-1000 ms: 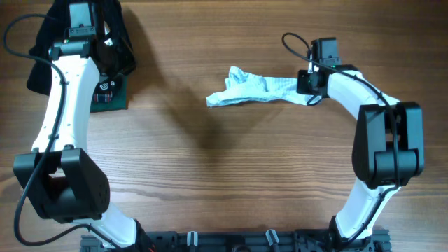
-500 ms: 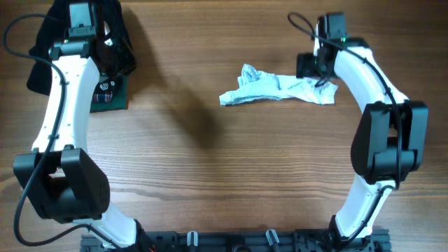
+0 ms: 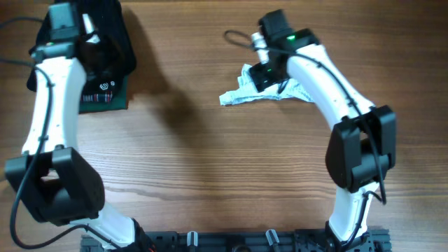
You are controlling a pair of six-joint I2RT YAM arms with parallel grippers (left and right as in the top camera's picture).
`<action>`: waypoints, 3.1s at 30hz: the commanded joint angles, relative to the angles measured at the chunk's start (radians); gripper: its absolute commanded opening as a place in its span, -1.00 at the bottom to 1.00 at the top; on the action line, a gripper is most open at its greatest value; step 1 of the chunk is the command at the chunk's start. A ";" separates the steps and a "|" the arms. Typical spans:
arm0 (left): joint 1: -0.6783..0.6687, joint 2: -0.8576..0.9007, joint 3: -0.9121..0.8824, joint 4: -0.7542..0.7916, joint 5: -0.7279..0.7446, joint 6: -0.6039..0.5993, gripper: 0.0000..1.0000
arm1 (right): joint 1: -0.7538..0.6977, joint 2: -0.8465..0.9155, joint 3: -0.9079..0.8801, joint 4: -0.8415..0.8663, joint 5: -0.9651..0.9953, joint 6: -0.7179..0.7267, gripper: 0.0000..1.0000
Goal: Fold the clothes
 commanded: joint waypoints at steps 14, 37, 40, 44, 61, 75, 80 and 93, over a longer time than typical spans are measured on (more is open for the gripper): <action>0.163 -0.033 -0.005 -0.051 0.150 0.036 -0.16 | 0.188 0.059 0.012 0.099 0.058 -0.256 0.52; 0.163 -0.033 -0.005 -0.043 0.150 0.043 -0.15 | 0.240 0.156 0.011 0.085 0.001 -0.422 0.40; 0.163 -0.033 -0.005 -0.043 0.150 0.043 -0.15 | 0.246 0.167 0.011 0.093 0.002 -0.440 0.33; 0.163 -0.033 -0.005 -0.043 0.146 0.043 -0.15 | 0.246 0.168 0.011 0.134 0.012 -0.440 0.28; 0.163 -0.033 -0.005 -0.043 0.134 0.043 -0.15 | 0.246 0.195 0.011 0.154 0.014 -0.459 0.05; 0.163 -0.032 -0.005 -0.043 0.111 0.043 -0.14 | 0.245 0.215 0.011 0.163 0.036 -0.458 -0.59; 0.163 -0.031 -0.005 -0.043 0.111 0.043 -0.14 | 0.245 0.215 0.012 0.179 0.068 -0.437 -0.82; 0.163 -0.031 -0.005 -0.043 0.111 0.043 -0.13 | 0.229 0.175 0.181 0.127 0.080 -0.200 -0.91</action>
